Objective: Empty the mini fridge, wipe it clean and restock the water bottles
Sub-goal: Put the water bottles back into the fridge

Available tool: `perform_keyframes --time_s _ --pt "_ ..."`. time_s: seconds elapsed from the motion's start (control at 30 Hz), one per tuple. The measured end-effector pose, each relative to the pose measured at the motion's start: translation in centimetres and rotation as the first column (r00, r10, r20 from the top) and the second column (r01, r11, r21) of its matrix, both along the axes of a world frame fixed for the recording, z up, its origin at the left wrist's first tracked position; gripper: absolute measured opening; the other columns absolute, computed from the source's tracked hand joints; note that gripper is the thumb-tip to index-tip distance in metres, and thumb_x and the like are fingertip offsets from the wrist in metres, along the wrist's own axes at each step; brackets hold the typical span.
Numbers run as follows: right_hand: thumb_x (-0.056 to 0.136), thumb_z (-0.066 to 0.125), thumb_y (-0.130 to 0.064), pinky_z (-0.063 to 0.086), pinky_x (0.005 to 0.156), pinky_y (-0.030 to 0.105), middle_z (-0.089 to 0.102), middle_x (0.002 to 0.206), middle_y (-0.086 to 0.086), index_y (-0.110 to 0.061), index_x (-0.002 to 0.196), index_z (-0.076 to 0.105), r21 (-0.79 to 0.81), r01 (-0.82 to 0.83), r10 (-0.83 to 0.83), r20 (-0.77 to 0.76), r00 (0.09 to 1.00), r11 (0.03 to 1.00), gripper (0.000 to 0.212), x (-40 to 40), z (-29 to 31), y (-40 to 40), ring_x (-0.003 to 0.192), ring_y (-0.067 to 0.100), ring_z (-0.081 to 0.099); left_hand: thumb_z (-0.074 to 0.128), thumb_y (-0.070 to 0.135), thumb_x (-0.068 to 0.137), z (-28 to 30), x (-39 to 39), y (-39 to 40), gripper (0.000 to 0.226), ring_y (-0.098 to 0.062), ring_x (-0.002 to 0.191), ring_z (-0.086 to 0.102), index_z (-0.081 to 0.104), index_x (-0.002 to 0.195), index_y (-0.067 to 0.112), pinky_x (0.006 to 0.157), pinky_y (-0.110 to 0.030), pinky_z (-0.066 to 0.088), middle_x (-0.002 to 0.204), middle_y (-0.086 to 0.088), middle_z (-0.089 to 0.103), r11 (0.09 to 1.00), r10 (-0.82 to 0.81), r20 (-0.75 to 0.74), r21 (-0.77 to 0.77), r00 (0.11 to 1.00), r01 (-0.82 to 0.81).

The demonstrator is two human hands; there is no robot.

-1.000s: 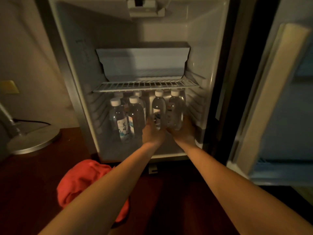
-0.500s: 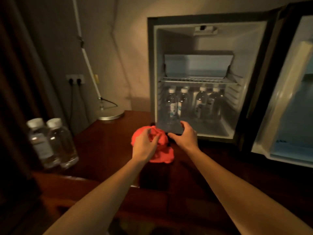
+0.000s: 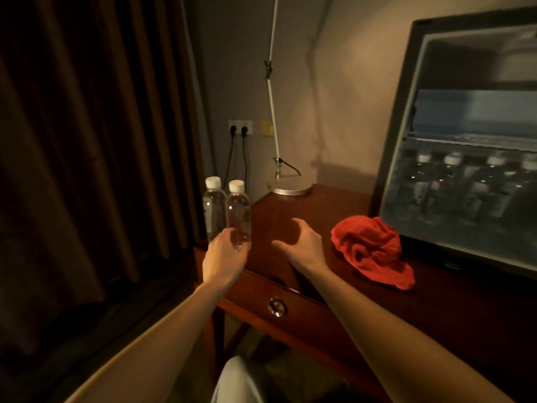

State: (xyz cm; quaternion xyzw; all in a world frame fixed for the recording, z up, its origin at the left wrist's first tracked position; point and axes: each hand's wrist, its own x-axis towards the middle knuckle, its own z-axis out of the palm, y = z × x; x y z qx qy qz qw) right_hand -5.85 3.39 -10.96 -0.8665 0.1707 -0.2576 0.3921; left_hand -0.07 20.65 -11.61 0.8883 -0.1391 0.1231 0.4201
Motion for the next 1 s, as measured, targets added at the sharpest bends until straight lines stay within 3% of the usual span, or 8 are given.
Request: perform_keyframes --time_s 0.2,0.37,0.5,0.6,0.67,0.83,0.93,1.0 --pt "0.069 0.084 -0.041 0.040 0.109 0.037 0.047 0.144 0.003 -0.018 0.146 0.037 0.118 -0.154 0.155 0.001 0.988 0.981 0.093 4.5 0.0 4.1 0.133 0.019 0.044 0.071 0.039 0.083 -0.1 4.0 3.1 0.038 -0.012 0.090 0.060 0.053 0.113 0.023 0.075 -0.041 0.057 0.109 0.007 0.060 0.994 0.112 0.033 -0.019 0.993 -0.111" --pt "0.066 0.086 -0.044 0.046 0.100 0.031 0.061 0.121 -0.008 -0.020 0.132 0.050 0.189 -0.209 0.208 0.021 0.978 0.960 0.079 7.8 -0.3 6.4 0.107 0.003 0.055 0.080 0.047 0.074 -0.4 7.6 3.4 0.072 -0.014 0.101 0.052 0.045 0.129 0.014 0.080 -0.031 0.049 0.127 -0.002 0.050 0.996 0.035 -0.035 -0.079 0.999 -0.038" --pt "0.064 0.087 -0.044 0.052 0.082 0.021 0.064 0.101 -0.013 -0.022 0.117 0.056 0.218 -0.191 0.192 0.018 0.981 0.957 0.065 9.6 -0.6 6.4 0.093 -0.003 0.059 0.080 0.039 0.074 -0.7 9.6 2.1 0.067 -0.021 0.106 0.059 0.042 0.126 0.018 0.087 -0.041 0.056 0.120 0.000 0.055 0.989 -0.046 -0.070 -0.145 0.996 0.036" --pt "0.062 0.087 -0.048 0.045 0.072 0.013 0.065 0.099 -0.011 -0.021 0.113 0.055 0.192 -0.182 0.182 0.018 0.983 0.964 0.065 10.0 -0.5 5.6 0.090 -0.002 0.061 0.086 0.034 0.072 -0.8 10.0 1.6 0.074 -0.013 0.095 0.057 0.041 0.129 0.016 0.080 -0.032 0.053 0.107 0.008 0.054 0.974 -0.033 -0.066 -0.226 0.997 0.017" --pt "0.062 0.087 -0.048 0.043 0.069 0.011 0.065 0.100 -0.011 -0.020 0.113 0.056 0.168 -0.169 0.168 0.018 0.986 0.971 0.066 10.0 -0.2 5.1 0.090 -0.001 0.061 0.089 0.035 0.067 -0.6 9.9 1.5 0.075 -0.007 0.089 0.053 0.045 0.126 0.016 0.075 -0.024 0.047 0.098 0.014 0.051 0.971 -0.015 -0.027 -0.240 1.000 0.008" --pt "0.063 0.088 -0.041 0.044 0.067 0.010 0.066 0.096 -0.011 -0.018 0.109 0.058 0.120 -0.094 0.092 0.024 0.995 0.988 0.060 8.2 0.4 3.2 0.086 -0.003 0.061 0.090 0.028 0.067 -0.1 8.3 0.4 0.066 -0.002 0.084 0.052 0.051 0.119 0.018 0.076 -0.022 0.045 0.087 0.021 0.048 0.962 -0.020 -0.001 -0.271 1.000 0.019" --pt "0.064 0.087 -0.039 0.039 0.060 0.005 0.063 0.085 -0.016 -0.022 0.100 0.059 0.076 -0.015 0.010 0.055 0.998 0.997 0.049 5.7 1.5 1.1 0.079 -0.005 0.060 0.090 0.028 0.068 0.8 6.2 -1.2 0.066 -0.003 0.087 0.052 0.052 0.121 0.016 0.078 -0.021 0.045 0.092 0.017 0.052 0.950 -0.073 0.031 -0.303 0.997 0.079" --pt "0.062 0.088 -0.042 0.044 0.063 0.012 0.066 0.082 -0.014 -0.024 0.094 0.059 0.047 0.067 -0.072 0.095 0.993 0.997 0.046 3.6 2.4 -0.6 0.080 0.003 0.064 0.090 0.028 0.068 1.6 4.7 -2.5 0.066 -0.004 0.089 0.053 0.053 0.121 0.014 0.080 -0.022 0.046 0.096 0.013 0.054 0.942 -0.108 0.051 -0.314 0.993 0.118"
